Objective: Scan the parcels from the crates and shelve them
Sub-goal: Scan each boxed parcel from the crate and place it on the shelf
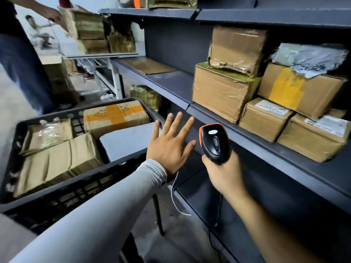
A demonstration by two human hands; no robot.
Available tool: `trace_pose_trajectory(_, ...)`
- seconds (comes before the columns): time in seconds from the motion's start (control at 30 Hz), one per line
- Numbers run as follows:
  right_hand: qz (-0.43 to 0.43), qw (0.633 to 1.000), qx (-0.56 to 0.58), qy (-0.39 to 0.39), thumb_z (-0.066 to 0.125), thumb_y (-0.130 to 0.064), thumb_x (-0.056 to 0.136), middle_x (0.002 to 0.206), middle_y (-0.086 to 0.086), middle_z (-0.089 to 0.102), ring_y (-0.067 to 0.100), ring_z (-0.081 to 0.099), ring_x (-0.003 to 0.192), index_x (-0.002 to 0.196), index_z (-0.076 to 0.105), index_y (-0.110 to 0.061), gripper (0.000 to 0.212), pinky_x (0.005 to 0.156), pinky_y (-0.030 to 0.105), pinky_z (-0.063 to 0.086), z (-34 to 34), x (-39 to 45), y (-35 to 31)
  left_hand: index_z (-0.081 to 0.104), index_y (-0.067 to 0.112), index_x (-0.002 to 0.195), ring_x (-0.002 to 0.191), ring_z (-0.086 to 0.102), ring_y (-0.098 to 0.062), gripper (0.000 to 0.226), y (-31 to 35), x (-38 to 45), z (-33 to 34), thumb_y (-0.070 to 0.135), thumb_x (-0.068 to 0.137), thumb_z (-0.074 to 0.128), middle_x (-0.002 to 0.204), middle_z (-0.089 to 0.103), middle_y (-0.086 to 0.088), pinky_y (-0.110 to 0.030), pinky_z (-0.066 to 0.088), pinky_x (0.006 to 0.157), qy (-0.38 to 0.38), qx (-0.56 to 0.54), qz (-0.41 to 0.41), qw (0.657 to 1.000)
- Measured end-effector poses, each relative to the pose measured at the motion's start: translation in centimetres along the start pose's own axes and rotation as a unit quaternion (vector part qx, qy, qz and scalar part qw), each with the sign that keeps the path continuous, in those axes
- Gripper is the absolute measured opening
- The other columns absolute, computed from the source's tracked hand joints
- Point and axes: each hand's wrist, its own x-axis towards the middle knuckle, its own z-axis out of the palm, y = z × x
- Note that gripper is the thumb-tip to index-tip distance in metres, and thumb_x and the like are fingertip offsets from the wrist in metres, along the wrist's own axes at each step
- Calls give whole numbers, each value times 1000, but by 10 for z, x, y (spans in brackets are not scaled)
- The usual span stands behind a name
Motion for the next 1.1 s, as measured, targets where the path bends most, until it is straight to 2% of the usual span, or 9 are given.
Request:
trace_pose_trajectory(0.1, 17, 999, 1, -31, 76, 1, 80, 73, -11, 70, -10, 60, 67, 82, 67, -12, 16, 66, 13, 46, 30, -4, -3, 5, 40, 166, 161, 1, -27, 68, -34, -23, -13, 64, 103, 17, 175, 6, -1, -56, -2, 127, -16, 8, -60, 998)
trace_pose_trajectory(0.2, 41, 996, -11, -77, 75, 1, 79, 64, -9, 63, -8, 52, 56, 75, 64, -6, 14, 57, 16, 43, 61, -4, -14, -1, 42, 165, 161, -7, -26, 68, -66, -41, -30, 65, 102, 8, 175, -2, 0, -56, -6, 126, -51, 29, -126, 990)
trace_pose_trajectory(0.3, 44, 991, -44, -119, 75, -3, 79, 67, -5, 64, 5, 55, 63, 75, 64, -6, 12, 55, 14, 41, 88, 6, -25, 2, 43, 165, 160, -9, -27, 66, -91, -46, -48, 67, 104, 15, 175, -6, 1, -57, -5, 127, -76, 17, -200, 977)
trace_pose_trajectory(0.43, 51, 985, -98, -136, 72, -13, 82, 69, 3, 64, 29, 60, 72, 84, 64, -2, 13, 55, 28, 42, 105, 34, -45, -1, 41, 165, 160, -7, -33, 75, -121, -41, -68, 69, 102, 28, 175, -7, -5, -56, 1, 128, -144, 11, -257, 956)
trace_pose_trajectory(0.53, 63, 970, -160, -170, 73, -15, 81, 78, 12, 66, 38, 60, 78, 87, 67, -3, 14, 61, 35, 42, 113, 57, -56, -2, 47, 163, 159, -2, -39, 86, -135, -38, -72, 80, 94, 36, 175, -7, -6, -58, 3, 127, -215, 19, -274, 937)
trace_pose_trajectory(0.63, 78, 939, -236, -238, 75, -25, 76, 76, 4, 66, 33, 63, 78, 78, 64, -12, 16, 71, 36, 49, 125, 74, -61, -2, 52, 162, 158, -3, -44, 104, -138, -34, -69, 99, 77, 34, 174, -8, -3, -63, 1, 124, -258, 17, -289, 922)
trace_pose_trajectory(0.77, 85, 905, -300, -288, 72, -31, 72, 89, 5, 70, 31, 65, 90, 93, 68, -14, 28, 87, 42, 55, 142, 88, -71, 9, 47, 163, 159, -4, -38, 116, -142, -28, -69, 103, 67, 41, 175, -6, 1, -69, 1, 123, -278, 11, -291, 915)
trace_pose_trajectory(1.03, 166, 896, -208, -356, 66, -8, 88, 112, 4, 59, 13, 63, 79, 120, 57, -9, 33, 38, 14, 39, 154, 92, -90, 29, 39, 159, 153, 30, -32, 102, -147, -22, -67, 92, 75, 55, 170, 23, 0, -71, 15, 121, -309, 25, -269, 912)
trace_pose_trajectory(1.1, 153, 901, -218, -341, 67, -10, 89, 104, 4, 59, 11, 56, 75, 117, 57, -8, 30, 47, 22, 40, 152, 92, -87, 36, 39, 153, 144, 43, -30, 94, -147, -20, -66, 91, 76, 55, 159, 41, -1, -68, 22, 117, -309, 25, -258, 915)
